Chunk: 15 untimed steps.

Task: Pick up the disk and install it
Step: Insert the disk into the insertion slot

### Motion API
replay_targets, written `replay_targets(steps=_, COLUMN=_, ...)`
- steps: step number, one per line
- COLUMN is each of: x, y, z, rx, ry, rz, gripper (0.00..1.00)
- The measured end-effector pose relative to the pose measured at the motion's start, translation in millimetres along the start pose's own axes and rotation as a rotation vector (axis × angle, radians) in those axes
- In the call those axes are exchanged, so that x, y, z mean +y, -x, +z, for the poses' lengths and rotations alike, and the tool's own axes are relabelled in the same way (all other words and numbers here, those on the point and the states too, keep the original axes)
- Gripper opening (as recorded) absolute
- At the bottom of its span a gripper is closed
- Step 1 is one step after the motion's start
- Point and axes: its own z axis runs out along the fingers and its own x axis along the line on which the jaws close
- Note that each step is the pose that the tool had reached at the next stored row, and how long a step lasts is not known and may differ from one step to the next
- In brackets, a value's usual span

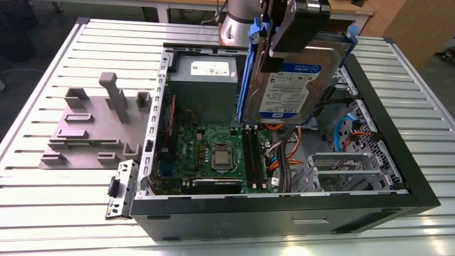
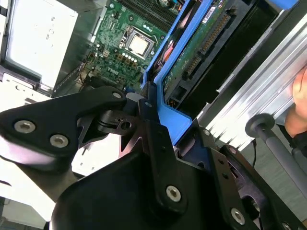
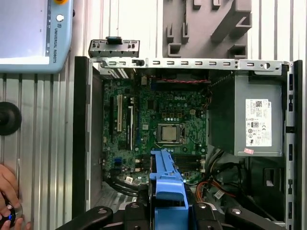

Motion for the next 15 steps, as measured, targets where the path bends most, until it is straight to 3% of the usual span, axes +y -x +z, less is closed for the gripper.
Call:
replay_targets(steps=10, x=-23.5, y=-0.1, z=0.3, rx=0.0001, ry=0.0000, rz=0.000, gripper=0.37)
replay_targets(steps=15, x=-26.2, y=-0.9, z=0.5, rx=0.0002, ry=0.0000, rz=0.000, gripper=0.37)
